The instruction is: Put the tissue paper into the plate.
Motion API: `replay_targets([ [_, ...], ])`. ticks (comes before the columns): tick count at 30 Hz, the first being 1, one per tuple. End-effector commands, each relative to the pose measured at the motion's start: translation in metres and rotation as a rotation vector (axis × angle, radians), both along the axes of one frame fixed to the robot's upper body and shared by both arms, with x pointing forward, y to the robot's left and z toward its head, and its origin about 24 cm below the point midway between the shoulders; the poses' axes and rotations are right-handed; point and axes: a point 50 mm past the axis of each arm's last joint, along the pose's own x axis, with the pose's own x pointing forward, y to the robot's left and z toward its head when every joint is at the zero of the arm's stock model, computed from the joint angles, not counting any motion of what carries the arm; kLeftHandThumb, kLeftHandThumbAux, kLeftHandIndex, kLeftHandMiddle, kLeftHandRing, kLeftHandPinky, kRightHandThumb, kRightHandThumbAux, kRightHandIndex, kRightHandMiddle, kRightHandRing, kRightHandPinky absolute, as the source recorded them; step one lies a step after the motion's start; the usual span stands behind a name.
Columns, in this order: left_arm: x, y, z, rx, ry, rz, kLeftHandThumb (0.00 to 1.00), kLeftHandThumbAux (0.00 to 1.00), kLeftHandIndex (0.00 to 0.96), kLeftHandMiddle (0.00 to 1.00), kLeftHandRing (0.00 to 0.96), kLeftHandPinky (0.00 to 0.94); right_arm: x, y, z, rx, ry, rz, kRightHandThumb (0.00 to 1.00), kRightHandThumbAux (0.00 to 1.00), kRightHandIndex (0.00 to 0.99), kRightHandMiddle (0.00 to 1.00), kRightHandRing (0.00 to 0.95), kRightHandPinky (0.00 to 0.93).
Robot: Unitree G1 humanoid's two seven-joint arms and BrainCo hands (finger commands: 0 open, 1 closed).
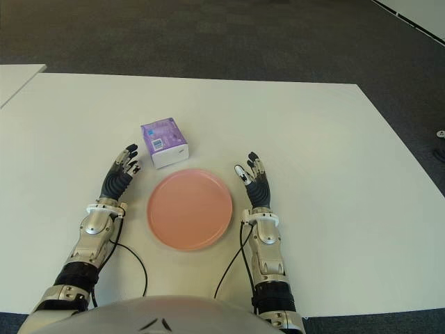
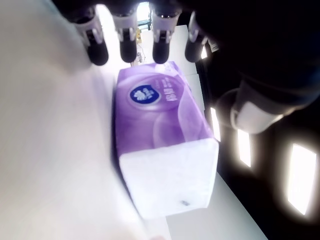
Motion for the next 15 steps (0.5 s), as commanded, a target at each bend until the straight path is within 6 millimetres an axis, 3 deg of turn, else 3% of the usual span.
replay_targets([
  [1,-0.0139,0.0020,-0.0208,0.005,0.112,0.025,0.178,0.516,0.000,0.000,0.000,0.010,-0.0166,-0.0013,-0.0274,0.011,0.152,-0.007,0.522,0.485,0.000,0.000,0.000,0.000],
  [15,-0.0094,0.0106,-0.0144,0.019,0.102,0.009,0.195,0.497,0.000,0.000,0.000,0.012,-0.0143,0.0006,-0.0280,0.011,0.156,-0.007,0.524,0.477,0.000,0.000,0.000,0.000],
])
